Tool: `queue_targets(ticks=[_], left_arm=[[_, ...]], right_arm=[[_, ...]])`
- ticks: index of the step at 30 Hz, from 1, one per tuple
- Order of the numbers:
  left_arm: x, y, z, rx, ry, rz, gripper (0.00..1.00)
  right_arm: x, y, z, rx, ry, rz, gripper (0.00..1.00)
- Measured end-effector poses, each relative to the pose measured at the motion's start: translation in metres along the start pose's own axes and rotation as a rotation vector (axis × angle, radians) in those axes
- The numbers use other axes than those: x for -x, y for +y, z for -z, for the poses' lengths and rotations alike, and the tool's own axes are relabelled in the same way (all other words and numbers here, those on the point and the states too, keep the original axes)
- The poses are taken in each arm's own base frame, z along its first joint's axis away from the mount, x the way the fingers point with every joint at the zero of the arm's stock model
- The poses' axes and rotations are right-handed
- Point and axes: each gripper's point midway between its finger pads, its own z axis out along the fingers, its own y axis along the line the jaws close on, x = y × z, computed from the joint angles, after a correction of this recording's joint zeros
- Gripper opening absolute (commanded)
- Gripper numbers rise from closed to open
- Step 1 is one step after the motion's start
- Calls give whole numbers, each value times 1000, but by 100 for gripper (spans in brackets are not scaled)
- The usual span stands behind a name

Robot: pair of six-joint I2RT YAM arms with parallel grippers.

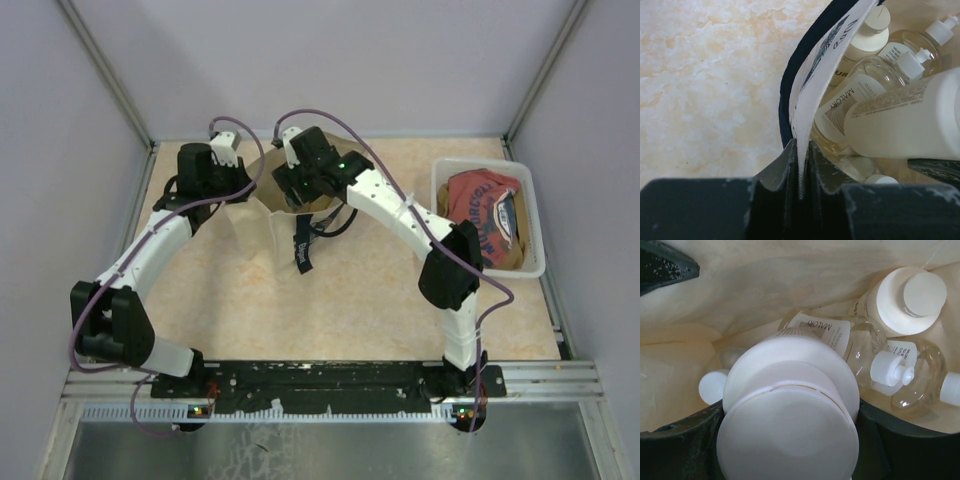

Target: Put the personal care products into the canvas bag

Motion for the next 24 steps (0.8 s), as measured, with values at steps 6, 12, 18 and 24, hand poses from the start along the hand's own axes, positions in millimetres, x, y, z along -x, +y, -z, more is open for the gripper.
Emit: queue_targets(ticks=[6, 12, 18, 24], left_arm=[[0, 0, 0, 0, -1, 0, 0], [0, 0, 0, 0, -1, 0, 0], [0, 0, 0, 0, -1, 1, 0], [0, 0, 0, 0, -1, 2, 0]], right_arm=[[6, -2, -9, -26, -2, -16, 0], [11, -6, -12, -48, -23, -31, 0], [18, -12, -17, -59, -72, -41, 0], [31, -26, -24, -57, -142, -54, 0]])
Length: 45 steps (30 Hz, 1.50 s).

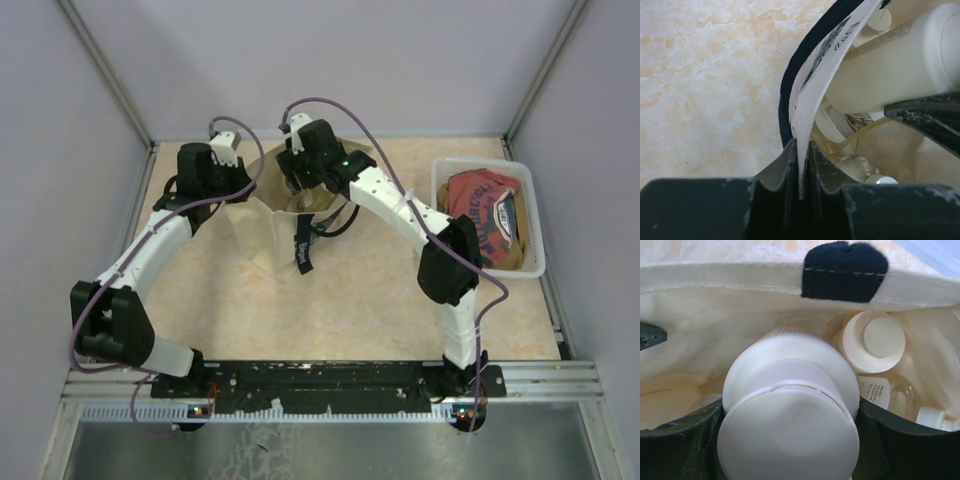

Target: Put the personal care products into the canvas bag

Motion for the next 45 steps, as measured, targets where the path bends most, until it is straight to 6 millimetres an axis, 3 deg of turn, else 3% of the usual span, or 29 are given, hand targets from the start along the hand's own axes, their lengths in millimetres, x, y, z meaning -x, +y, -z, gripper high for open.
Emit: queue_targets(ticks=[9, 13, 18, 24, 29, 35, 45], left_arm=[[0, 0, 0, 0, 0, 0, 0], [0, 0, 0, 0, 0, 0, 0], [0, 0, 0, 0, 0, 0, 0], [0, 0, 0, 0, -1, 1, 0], [0, 0, 0, 0, -1, 1, 0], [0, 0, 0, 0, -1, 1, 0], [1, 0, 0, 0, -4, 0, 0]], right_arm=[[10, -10, -5, -1, -45, -3, 0], [12, -10, -18, 2, -41, 1, 0], [-1, -14, -39, -28, 1, 13, 0], [-21, -15, -53, -50, 53, 31, 0], [-25, -15, -57, -48, 88, 41, 0], [-31, -15, -60, -46, 107, 50, 14], [-53, -15, -82, -44, 168, 70, 14]])
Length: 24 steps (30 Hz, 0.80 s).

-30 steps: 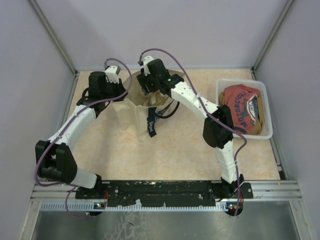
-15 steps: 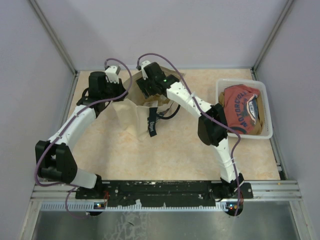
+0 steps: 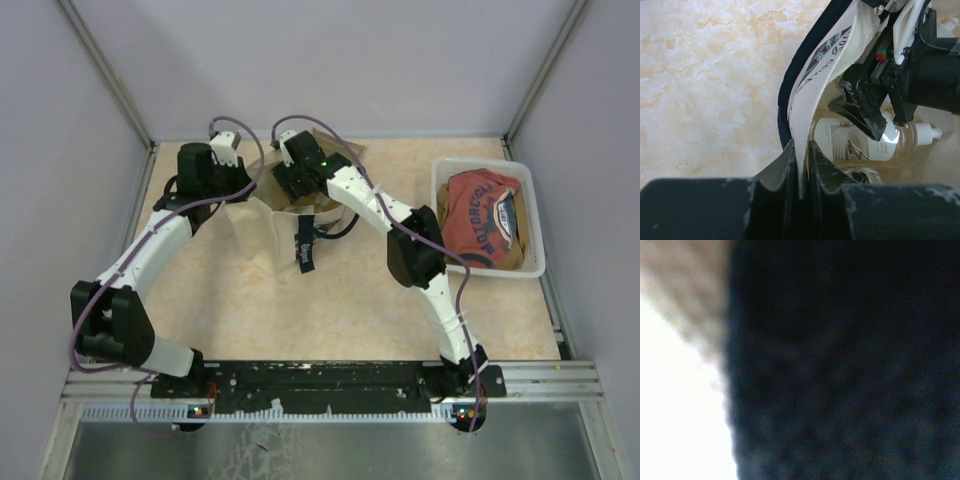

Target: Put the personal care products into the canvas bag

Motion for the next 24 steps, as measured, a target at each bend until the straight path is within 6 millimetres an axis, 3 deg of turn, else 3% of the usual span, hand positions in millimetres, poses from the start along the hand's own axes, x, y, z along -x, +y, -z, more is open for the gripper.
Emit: queue_targets(ticks=[2, 4, 7, 9, 10, 14, 18, 21, 24], left_arm=[[0, 0, 0, 0, 0, 0, 0], [0, 0, 0, 0, 0, 0, 0], [0, 0, 0, 0, 0, 0, 3], [0, 0, -1, 0, 0, 0, 9], [0, 0, -1, 0, 0, 0, 15], [0, 1, -1, 1, -2, 0, 40], [2, 0, -1, 0, -8, 1, 43], [4, 1, -1, 3, -12, 1, 45], [8, 1, 0, 3, -16, 0, 60]], right_arm=[[-1, 0, -1, 0, 3, 1, 19], [-1, 0, -1, 0, 3, 1, 35], [-1, 0, -1, 0, 3, 1, 69], [-1, 0, -1, 0, 3, 2, 92], [-2, 1, -1, 4, 4, 3, 98], [-3, 5, 3, 12, 4, 7, 99], [-3, 1, 14, 0, 3, 8, 99], [5, -8, 35, -30, -19, 6, 99], [20, -21, 67, -66, -79, -5, 99]])
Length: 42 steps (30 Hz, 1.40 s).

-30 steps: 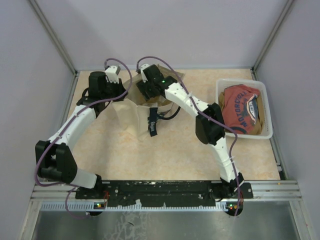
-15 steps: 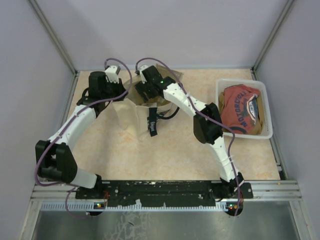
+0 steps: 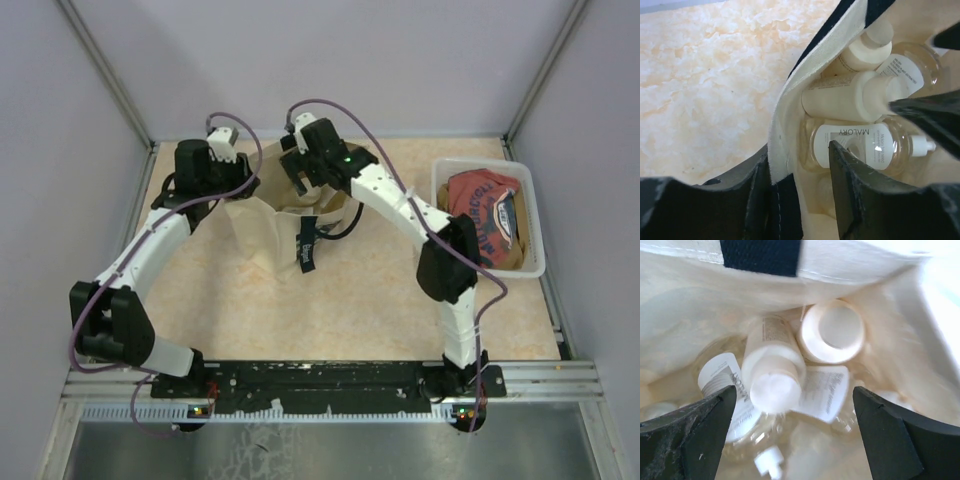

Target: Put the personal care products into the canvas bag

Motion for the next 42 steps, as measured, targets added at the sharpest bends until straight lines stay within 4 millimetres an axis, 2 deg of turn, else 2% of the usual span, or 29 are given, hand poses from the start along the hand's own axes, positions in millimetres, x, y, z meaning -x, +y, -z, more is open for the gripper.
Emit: queue_targets(ticks=[3, 4, 8, 12, 14, 16, 20, 23, 26, 29, 33, 37, 39, 42], left_arm=[[7, 1, 1, 6, -13, -5, 94], [8, 1, 1, 8, -16, -8, 98], [18, 1, 4, 14, -39, -12, 99], [35, -4, 18, 9, -93, -20, 99], [53, -9, 31, 3, -151, -25, 99], [75, -15, 50, -3, -237, -31, 99], [102, -20, 97, 30, -381, -26, 99], [112, -18, 131, 81, -463, -13, 99], [104, -14, 156, 129, -507, 4, 99], [83, -9, 168, 162, -505, 26, 99], [49, -1, 172, 197, -468, 59, 99], [10, 5, 167, 221, -404, 87, 99], [-2, 7, 165, 226, -377, 97, 99], [-8, 7, 166, 227, -367, 103, 99]], right_arm=[[20, -13, 41, -30, -80, -16, 99], [25, -16, 54, -38, -107, -21, 99], [45, -34, 116, -79, -230, -48, 99], [48, -50, 163, -135, -319, -76, 99], [40, -60, 182, -176, -352, -92, 99], [26, -68, 191, -220, -361, -106, 99], [-14, -83, 195, -317, -329, -121, 99], [-52, -93, 196, -398, -293, -135, 99], [-87, -104, 203, -472, -271, -154, 99], [-114, -114, 217, -541, -272, -185, 99], [-127, -123, 232, -596, -295, -235, 99], [-145, -124, 235, -614, -285, -265, 99], [-153, -123, 235, -614, -269, -274, 99], [-155, -123, 237, -611, -271, -293, 99]])
